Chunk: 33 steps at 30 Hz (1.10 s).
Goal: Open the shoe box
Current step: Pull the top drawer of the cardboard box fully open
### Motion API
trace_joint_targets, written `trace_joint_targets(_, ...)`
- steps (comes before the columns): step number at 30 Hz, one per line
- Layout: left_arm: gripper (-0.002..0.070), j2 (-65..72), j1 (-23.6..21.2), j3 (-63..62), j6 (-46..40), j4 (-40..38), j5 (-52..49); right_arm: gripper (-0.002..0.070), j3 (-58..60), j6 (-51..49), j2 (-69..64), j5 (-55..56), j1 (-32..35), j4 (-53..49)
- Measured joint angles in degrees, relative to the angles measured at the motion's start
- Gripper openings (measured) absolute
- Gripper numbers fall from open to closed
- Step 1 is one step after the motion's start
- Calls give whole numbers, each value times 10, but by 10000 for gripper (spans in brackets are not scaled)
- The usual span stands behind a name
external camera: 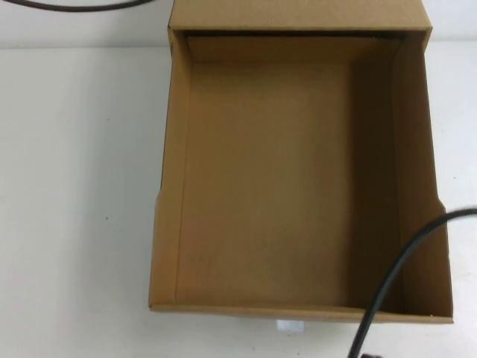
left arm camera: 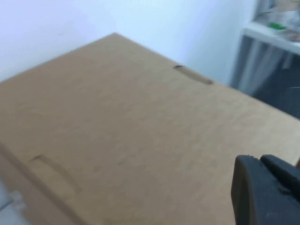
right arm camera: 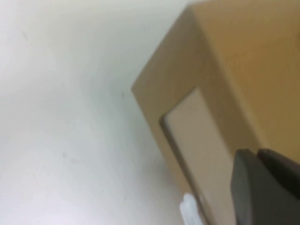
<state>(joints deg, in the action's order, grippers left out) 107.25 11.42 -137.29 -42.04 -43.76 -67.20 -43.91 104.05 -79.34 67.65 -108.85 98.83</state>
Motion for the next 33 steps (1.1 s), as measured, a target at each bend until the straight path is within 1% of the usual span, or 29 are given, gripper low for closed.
trace_joint_targets(6,-7,-59,0,12,64,145,3,-18,-11,19,95,-7,-2,0)
trace_joint_targets(8,-7,-88,0,42,82,185,3,-18,-11,32,146,-12,-2,1)
trace_joint_targets(10,-7,-124,0,88,90,206,13,-18,-11,42,194,-14,-2,-1)
trace_joint_targets(13,-7,-191,0,192,94,215,62,-18,-11,63,271,-36,7,2)
trace_joint_targets(17,-7,-311,0,377,94,217,166,-18,-11,105,363,-90,45,16)
trace_joint_targets(19,-6,-376,0,460,94,217,200,-18,-11,125,394,-107,61,16)
trace_joint_targets(22,-6,-454,0,582,95,214,250,-18,-11,153,413,-111,74,16)
trace_joint_targets(26,-6,-536,0,733,99,210,303,-18,-11,191,415,-111,75,16)
trace_joint_targets(31,-6,-636,0,859,100,205,362,-18,-11,213,417,-52,75,16)
trace_joint_targets(33,-6,-668,0,900,100,204,387,-18,-11,223,421,-49,75,16)
